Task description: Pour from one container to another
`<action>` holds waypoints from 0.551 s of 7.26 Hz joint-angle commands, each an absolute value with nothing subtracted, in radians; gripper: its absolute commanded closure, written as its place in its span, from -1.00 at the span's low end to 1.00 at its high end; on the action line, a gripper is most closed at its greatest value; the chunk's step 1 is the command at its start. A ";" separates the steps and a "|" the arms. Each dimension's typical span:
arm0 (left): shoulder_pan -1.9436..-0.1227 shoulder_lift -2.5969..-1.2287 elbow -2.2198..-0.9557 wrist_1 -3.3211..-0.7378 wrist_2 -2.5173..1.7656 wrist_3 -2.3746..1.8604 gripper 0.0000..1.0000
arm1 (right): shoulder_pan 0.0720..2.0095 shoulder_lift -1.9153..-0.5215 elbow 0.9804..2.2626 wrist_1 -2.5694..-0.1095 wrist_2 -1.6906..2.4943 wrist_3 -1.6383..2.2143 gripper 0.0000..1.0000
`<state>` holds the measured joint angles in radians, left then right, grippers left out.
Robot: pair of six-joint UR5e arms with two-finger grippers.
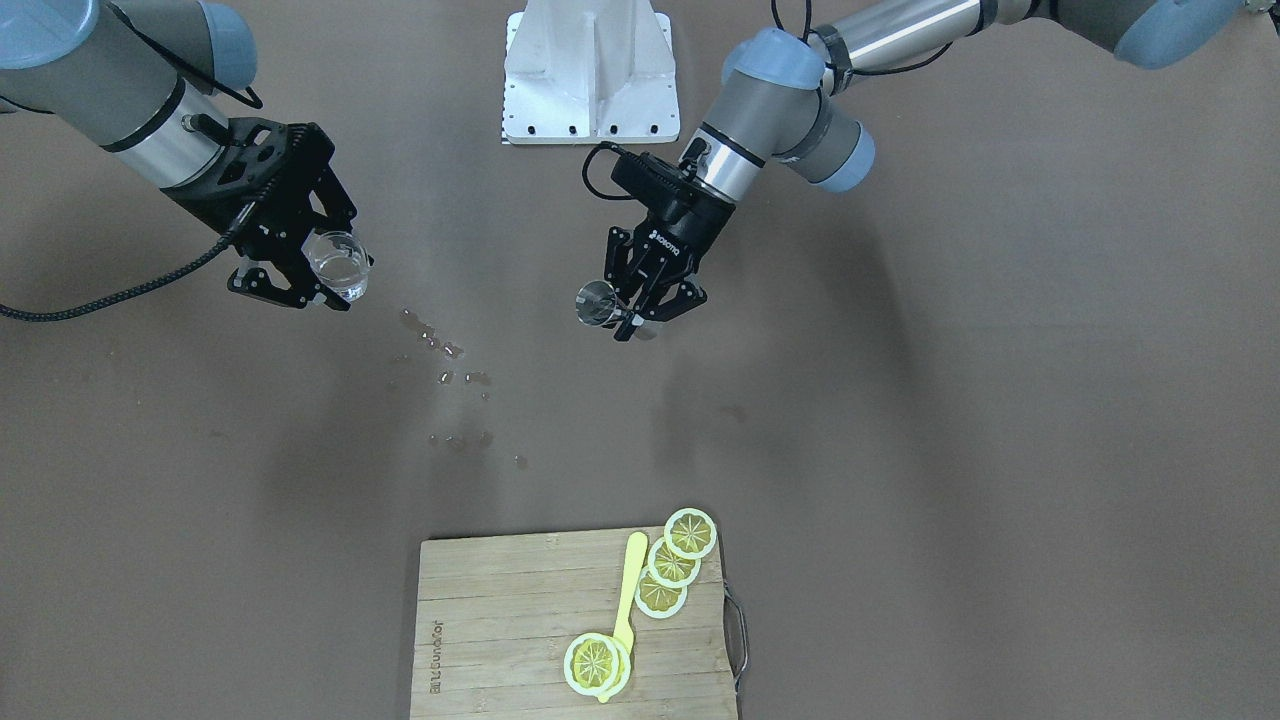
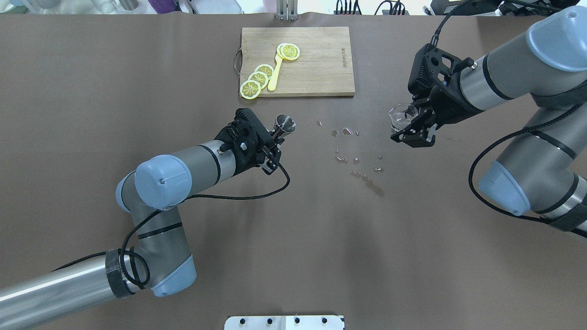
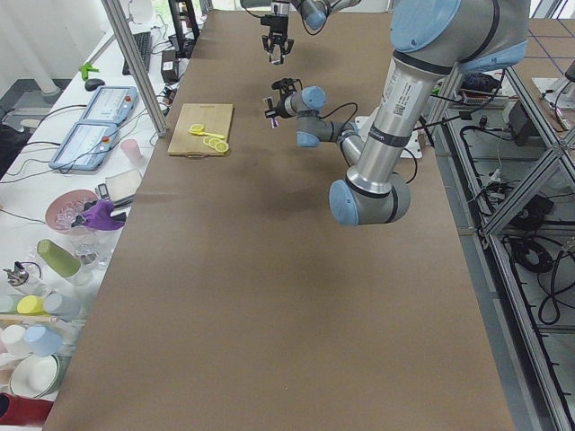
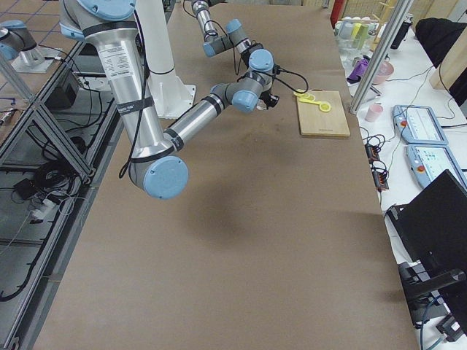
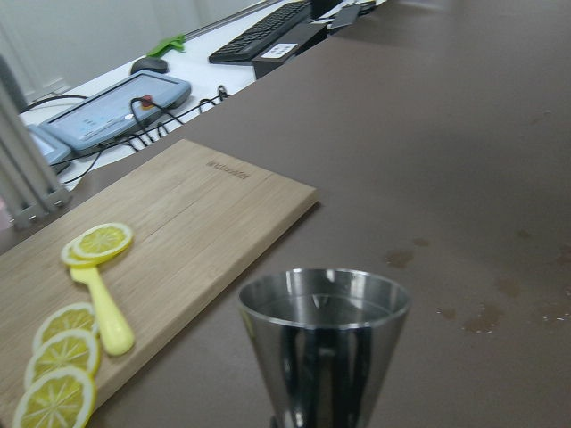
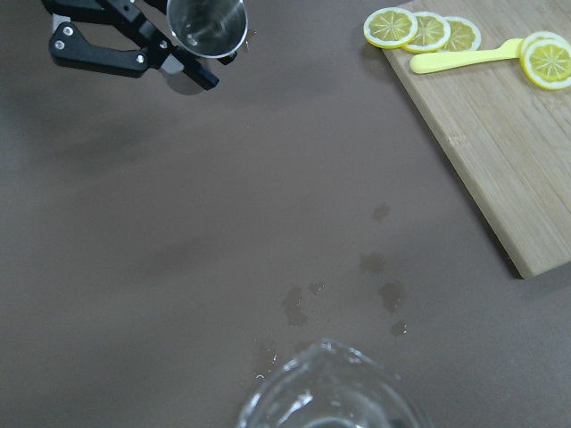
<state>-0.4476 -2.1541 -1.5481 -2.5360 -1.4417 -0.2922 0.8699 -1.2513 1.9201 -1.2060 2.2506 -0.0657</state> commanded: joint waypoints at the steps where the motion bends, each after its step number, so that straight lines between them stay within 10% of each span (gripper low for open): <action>1: -0.497 -2.225 -1.411 -2.680 -1.598 -0.229 1.00 | 0.865 -1.233 1.925 -1.248 2.247 -0.066 1.00; 4: -0.525 -2.348 -1.180 -2.885 -1.705 -0.224 1.00 | 0.842 -1.186 1.927 -1.318 2.241 -0.127 1.00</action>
<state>-0.5142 -2.2971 -1.2644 -2.8132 -1.6602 -0.2261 0.8510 -1.1971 1.9251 -1.3011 2.2420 -0.0851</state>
